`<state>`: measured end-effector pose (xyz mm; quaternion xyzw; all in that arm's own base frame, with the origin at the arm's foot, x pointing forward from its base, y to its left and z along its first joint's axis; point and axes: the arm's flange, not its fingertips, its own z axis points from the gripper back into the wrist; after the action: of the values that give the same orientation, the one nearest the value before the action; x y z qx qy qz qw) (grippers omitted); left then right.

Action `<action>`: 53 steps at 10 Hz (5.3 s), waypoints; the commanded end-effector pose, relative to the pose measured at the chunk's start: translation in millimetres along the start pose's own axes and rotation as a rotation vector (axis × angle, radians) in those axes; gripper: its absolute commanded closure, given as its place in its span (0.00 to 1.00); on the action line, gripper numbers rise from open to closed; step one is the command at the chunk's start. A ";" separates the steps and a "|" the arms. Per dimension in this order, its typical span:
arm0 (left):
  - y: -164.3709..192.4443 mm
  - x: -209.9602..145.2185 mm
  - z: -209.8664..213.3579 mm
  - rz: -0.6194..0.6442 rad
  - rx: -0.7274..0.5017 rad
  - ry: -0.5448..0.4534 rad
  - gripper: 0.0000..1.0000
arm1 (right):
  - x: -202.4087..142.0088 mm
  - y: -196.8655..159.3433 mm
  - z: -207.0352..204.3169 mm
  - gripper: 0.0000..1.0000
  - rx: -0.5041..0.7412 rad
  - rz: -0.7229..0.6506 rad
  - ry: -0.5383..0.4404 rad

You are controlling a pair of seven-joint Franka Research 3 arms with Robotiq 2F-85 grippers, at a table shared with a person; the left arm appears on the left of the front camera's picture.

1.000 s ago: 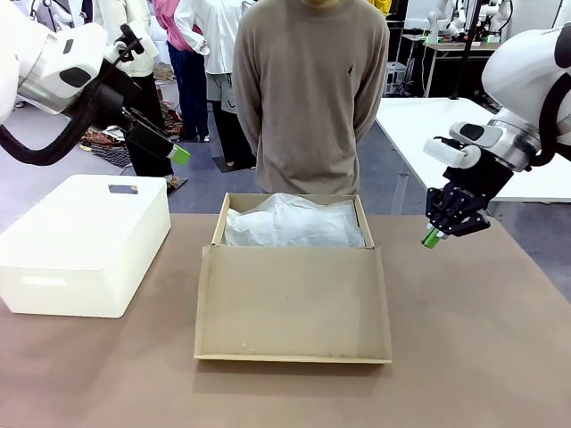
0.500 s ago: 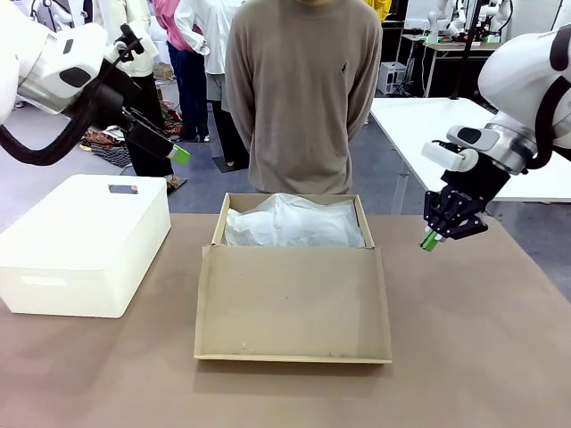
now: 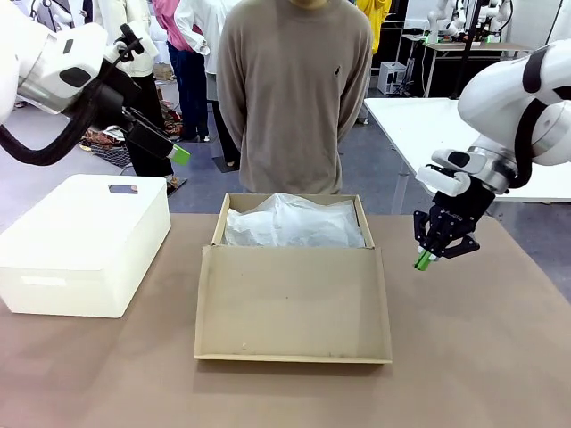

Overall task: Pack the shoes into the box.
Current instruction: Close the Shoes Box.

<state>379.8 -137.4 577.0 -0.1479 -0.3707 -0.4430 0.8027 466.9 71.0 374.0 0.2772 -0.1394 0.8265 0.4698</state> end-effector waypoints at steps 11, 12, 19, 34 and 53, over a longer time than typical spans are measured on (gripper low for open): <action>1.4 -0.3 0.5 -0.005 -0.019 -0.013 0.00 | -25.7 -14.7 -54.6 1.00 -0.094 0.015 -0.093; 1.4 -0.3 0.5 -0.005 -0.019 -0.013 0.00 | -28.7 -17.5 -59.0 1.00 -0.089 0.014 -0.101; 1.4 -0.3 0.5 -0.005 -0.019 -0.013 0.00 | -26.0 -27.1 -80.0 1.00 -0.088 0.018 -0.151; 1.4 -0.3 0.5 -0.005 -0.019 -0.013 0.00 | -7.1 -9.5 -77.0 1.00 -0.167 0.014 -0.478; 1.4 -0.3 0.5 -0.005 -0.019 -0.013 0.00 | -3.5 -18.6 -17.5 1.00 -0.529 -0.161 -0.650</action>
<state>379.8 -137.3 577.2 -0.1480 -0.3709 -0.4430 0.8027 474.5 74.7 354.2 0.4202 -0.4552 0.6060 0.4990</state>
